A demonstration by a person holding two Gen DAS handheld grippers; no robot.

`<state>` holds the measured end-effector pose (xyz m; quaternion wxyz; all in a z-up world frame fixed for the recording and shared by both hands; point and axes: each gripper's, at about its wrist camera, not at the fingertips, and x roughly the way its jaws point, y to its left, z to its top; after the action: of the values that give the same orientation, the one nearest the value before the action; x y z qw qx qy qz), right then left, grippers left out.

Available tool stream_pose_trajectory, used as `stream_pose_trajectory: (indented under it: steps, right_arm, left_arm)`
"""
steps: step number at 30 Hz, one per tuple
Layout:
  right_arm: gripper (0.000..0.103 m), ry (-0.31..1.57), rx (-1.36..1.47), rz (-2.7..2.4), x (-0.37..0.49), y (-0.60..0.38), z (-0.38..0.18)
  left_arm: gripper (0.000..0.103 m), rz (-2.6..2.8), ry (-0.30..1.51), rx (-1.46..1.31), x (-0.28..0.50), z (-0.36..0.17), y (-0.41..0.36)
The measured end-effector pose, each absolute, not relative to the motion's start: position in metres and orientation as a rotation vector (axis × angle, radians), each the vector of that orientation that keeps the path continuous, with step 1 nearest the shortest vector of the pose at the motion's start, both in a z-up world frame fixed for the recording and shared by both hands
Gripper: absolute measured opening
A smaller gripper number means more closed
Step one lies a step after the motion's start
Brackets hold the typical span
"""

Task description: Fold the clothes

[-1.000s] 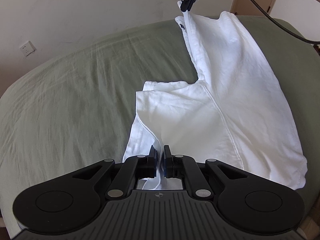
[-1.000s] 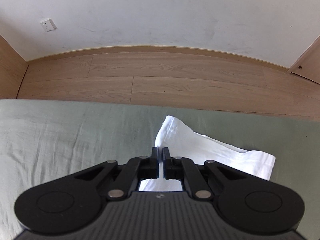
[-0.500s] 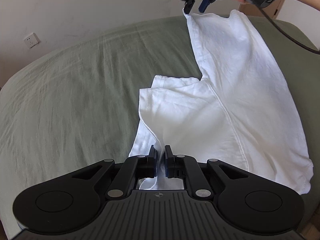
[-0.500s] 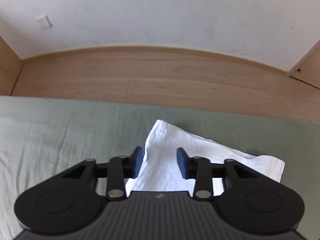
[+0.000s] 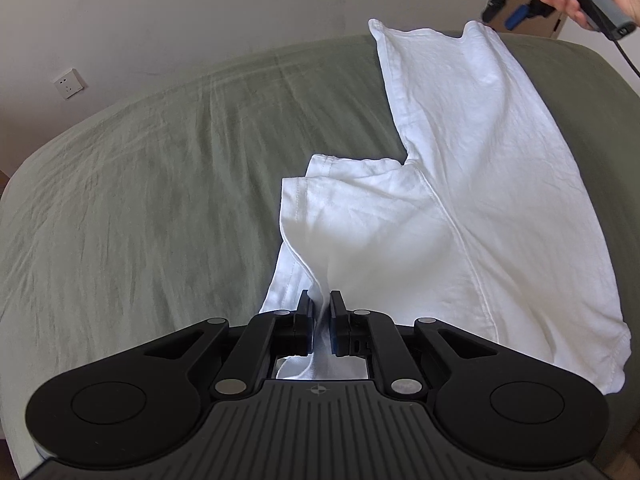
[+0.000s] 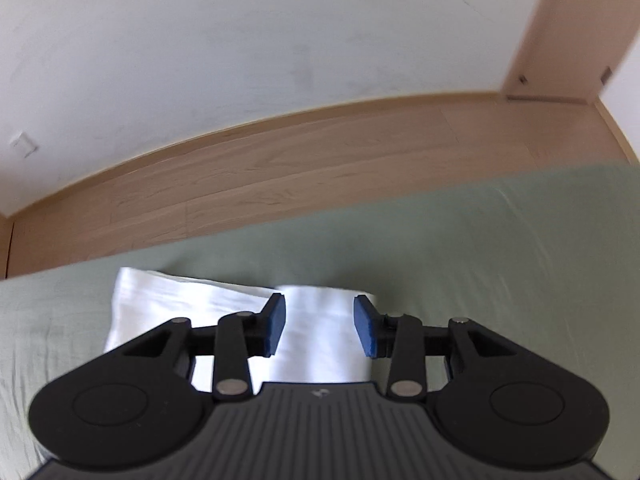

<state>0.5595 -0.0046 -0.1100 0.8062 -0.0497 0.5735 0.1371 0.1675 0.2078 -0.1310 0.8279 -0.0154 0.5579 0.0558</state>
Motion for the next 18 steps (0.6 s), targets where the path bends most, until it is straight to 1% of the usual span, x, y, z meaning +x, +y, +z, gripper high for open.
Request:
stream_pose_trajectory:
  steps: [4, 9, 13, 18]
  right_arm:
    - [0.040, 1.231, -0.084, 0.306, 0.561, -0.015, -0.113]
    - [0.040, 1.205, -0.133, 0.331, 0.562, -0.007, -0.120]
    - [0.040, 1.239, -0.175, 0.331, 0.567, 0.003, -0.136]
    - [0.040, 1.265, -0.157, 0.326, 0.568, 0.004, -0.142]
  left_arm:
    - [0.008, 0.123, 1.193, -0.035, 0.168, -0.133, 0.208]
    - [0.008, 0.126, 1.197, -0.034, 0.168, -0.132, 0.208]
    - [0.008, 0.124, 1.201, -0.032, 0.168, -0.132, 0.208]
    - [0.008, 0.124, 1.203, -0.031, 0.169, -0.133, 0.208]
